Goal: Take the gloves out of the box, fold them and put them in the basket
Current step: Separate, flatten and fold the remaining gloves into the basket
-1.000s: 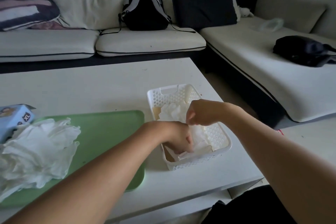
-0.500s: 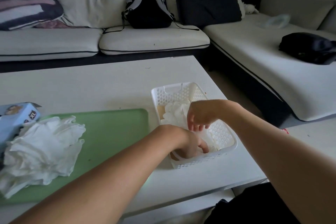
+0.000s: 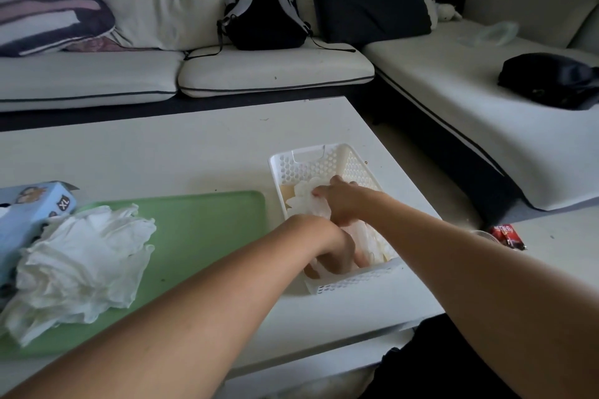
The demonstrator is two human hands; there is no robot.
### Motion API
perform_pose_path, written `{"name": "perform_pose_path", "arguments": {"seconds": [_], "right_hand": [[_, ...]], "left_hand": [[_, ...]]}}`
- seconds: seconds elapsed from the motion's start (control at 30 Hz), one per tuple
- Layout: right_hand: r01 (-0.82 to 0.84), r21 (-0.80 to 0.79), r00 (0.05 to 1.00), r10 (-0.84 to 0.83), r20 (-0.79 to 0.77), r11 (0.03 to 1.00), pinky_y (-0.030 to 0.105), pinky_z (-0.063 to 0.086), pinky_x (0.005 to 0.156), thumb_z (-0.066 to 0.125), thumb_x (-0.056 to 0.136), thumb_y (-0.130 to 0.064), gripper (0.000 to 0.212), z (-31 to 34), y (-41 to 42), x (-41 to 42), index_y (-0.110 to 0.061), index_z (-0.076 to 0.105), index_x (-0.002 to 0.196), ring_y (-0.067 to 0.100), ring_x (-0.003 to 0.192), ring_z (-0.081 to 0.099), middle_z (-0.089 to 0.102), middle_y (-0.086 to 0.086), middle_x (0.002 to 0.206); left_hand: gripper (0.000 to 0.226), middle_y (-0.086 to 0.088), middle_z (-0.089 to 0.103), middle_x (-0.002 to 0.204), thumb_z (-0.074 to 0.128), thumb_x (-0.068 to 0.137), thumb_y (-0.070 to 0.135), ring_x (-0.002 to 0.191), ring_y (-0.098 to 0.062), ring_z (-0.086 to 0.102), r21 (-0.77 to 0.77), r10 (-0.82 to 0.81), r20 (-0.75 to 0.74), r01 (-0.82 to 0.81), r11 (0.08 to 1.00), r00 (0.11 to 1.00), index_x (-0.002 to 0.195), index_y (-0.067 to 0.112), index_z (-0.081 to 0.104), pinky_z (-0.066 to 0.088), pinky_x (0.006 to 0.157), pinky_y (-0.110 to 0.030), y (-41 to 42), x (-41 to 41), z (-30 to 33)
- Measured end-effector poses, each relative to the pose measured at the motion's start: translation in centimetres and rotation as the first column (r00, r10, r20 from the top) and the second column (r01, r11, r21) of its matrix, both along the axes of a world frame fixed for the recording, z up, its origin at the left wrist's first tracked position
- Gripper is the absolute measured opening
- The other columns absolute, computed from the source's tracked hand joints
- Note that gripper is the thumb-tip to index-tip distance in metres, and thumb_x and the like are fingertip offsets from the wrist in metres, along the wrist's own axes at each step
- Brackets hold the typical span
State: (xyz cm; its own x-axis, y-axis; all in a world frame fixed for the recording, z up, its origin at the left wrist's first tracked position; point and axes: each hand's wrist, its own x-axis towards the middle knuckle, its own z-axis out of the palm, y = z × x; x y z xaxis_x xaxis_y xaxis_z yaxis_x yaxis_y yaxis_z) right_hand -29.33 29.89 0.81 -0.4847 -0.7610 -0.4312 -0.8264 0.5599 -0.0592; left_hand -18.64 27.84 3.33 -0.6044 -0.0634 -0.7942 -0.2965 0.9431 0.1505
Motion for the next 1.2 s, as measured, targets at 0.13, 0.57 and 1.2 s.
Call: {"name": "perform_pose_path", "arguments": {"seconds": [0.13, 0.57, 1.2], "right_hand": [[0.035, -0.101, 0.997, -0.042, -0.061, 0.994, 0.044, 0.048, 0.096, 0.075, 0.085, -0.034, 0.082, -0.8, -0.5, -0.1, -0.032, 0.031, 0.154, 0.037, 0.127, 0.042, 0.032, 0.006, 0.145], [-0.034, -0.273, 0.981, 0.084, 0.172, 0.961, 0.03, 0.052, 0.082, 0.067, 0.093, -0.015, 0.024, 2.5, -1.1, 1.2, -0.022, 0.071, 0.116, 0.013, 0.084, 0.062, 0.061, -0.01, 0.097], [0.205, -0.544, 0.977, -0.135, 0.167, 0.813, 0.024, 0.043, 0.049, 0.079, 0.083, -0.028, 0.011, -1.4, -3.5, 1.1, -0.02, 0.076, 0.09, 0.008, 0.056, 0.056, 0.067, -0.008, 0.075]], "left_hand": [[0.055, -0.005, 0.038, 0.148, 0.042, 0.104, 0.017, 0.115, -0.027, 0.051, -0.041, -0.004, -0.043, 0.003, 0.999, 0.999, 0.149, 0.05, 0.039, 0.05, 0.101, -0.04, -0.4, 0.1, 0.0], [0.045, 0.001, 0.03, 0.155, 0.038, 0.109, 0.028, 0.095, -0.023, 0.051, 0.003, -0.015, -0.03, 0.016, 1.0, 0.999, 0.15, 0.047, 0.041, 0.051, 0.089, -0.035, -0.3, 0.8, 0.8], [0.05, 0.0, 0.032, 0.126, 0.045, 0.106, 0.02, 0.075, -0.016, 0.055, 0.02, -0.018, -0.051, 0.019, 1.0, 0.999, 0.15, 0.042, 0.042, 0.047, 0.057, -0.026, -0.3, 1.4, 1.7]]}}
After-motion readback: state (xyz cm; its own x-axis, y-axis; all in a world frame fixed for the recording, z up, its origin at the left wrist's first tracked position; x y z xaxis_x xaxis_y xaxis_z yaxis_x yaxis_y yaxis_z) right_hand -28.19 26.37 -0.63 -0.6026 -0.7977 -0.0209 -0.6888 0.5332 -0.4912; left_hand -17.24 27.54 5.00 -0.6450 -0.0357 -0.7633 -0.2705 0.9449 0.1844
